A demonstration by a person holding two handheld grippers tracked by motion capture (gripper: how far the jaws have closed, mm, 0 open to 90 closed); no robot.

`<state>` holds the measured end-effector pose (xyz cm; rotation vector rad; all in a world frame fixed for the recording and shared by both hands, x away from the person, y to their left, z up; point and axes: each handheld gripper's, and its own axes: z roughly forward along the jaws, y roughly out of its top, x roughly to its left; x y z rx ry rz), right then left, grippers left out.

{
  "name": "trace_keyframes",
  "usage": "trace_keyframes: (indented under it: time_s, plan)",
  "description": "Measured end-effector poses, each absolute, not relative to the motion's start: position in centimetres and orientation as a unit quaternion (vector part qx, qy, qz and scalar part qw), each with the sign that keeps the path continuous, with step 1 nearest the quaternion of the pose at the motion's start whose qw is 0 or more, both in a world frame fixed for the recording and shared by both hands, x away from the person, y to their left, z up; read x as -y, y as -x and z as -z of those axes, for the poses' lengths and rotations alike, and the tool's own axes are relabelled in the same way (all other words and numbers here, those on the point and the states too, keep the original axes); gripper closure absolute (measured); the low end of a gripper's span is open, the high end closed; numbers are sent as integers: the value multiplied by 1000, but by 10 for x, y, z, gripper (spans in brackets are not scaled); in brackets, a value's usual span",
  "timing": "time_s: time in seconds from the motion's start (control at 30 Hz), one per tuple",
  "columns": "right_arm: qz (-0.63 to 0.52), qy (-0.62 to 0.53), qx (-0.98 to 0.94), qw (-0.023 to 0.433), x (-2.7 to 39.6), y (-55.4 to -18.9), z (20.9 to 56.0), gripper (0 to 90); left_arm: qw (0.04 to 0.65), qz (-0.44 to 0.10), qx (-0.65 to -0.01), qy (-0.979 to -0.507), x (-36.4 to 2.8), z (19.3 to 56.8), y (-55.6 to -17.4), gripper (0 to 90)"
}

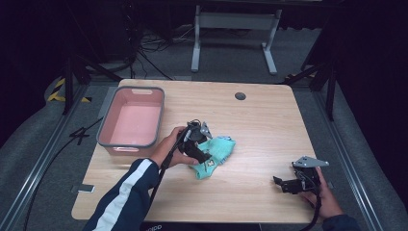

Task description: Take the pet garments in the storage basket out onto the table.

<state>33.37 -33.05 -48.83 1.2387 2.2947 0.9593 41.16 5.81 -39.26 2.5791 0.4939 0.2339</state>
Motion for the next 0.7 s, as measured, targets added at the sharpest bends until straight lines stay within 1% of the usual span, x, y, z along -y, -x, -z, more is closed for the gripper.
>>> trace_keyframes:
  time_s: [0.23,0.47,0.53,0.7]
  plan:
    - [-340,-438,-812,180,330,-334,488,6,251,-98,-164,-949,-64,383,-401,234]
    - [-340,-438,-812,180,330,-334,488,6,240,-113,-154,-952,-75,379,-390,228]
    - [-340,-438,-812,180,330,-334,488,6,239,-112,-148,-953,-79,378,-388,242]
    - [-340,-439,-812,180,330,-334,488,6,236,-113,-146,-954,-89,380,-381,235]
